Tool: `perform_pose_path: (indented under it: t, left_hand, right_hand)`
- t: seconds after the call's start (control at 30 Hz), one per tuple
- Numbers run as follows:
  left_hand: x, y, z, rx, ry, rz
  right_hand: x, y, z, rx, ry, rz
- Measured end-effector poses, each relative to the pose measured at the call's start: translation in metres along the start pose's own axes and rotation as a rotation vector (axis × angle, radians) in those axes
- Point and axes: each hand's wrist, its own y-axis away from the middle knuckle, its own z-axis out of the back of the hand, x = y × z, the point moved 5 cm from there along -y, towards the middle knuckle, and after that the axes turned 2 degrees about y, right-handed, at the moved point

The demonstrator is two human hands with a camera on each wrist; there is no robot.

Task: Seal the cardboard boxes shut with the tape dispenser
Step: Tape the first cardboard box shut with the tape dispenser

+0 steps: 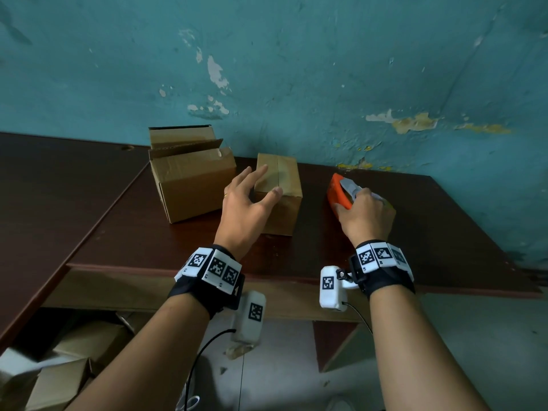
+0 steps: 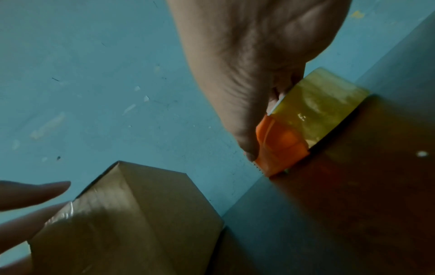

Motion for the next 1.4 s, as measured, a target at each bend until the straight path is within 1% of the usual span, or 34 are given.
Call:
perform_pose_path:
  t: [0.17,0.23,0.3,0.47,0.57,0.7,0.8,0.9,1.07,1.23,1.4]
  left_hand:
    - [-0.002,-0.004,0.004,-0.021,0.005,-0.014]
    - [-0.003,-0.007,0.005,-0.025,0.012,-0.021]
    - [-0.004,-0.009,0.008,-0.033,0.018,-0.038]
    - [-0.011,-0.011,0.012,-0.029,0.073,-0.06]
    - [-0.02,-0.009,0.012,-0.018,0.094,-0.084]
    - [-0.03,-0.007,0.015,-0.04,0.159,-0.102]
    - [-0.038,-0.007,0.022,-0.072,0.228,-0.116]
    - [-0.047,-0.006,0.026,-0.064,0.295,-0.116]
    - [-0.058,0.001,0.019,0.055,0.494,-0.041]
    - [-0.055,0.003,0.012,0.129,0.601,0.038]
    - [-0.049,0.002,0.008,0.175,0.65,0.062]
  right_hand:
    - [-0.003,-0.003,0.008,0.05,-0.001,-0.001]
    - [-0.009,-0.005,0.016,0.067,-0.056,0.005]
    - [-0.018,-0.01,0.025,0.069,-0.177,-0.026]
    - [-0.036,-0.012,0.045,0.052,-0.629,-0.1]
    - [-0.032,-0.007,0.063,0.009,-0.837,-0.06]
    - [-0.019,0.002,0.086,-0.043,-0.983,0.048]
    - [-0.007,0.01,0.098,-0.03,-1.011,0.141]
    - [0.006,0.02,0.105,-0.002,-1.007,0.232]
    - [0.023,0.028,0.104,0.068,-0.946,0.347]
    - [0.032,0.032,0.098,0.099,-0.931,0.396]
    - [0.034,0.032,0.092,0.121,-0.926,0.412]
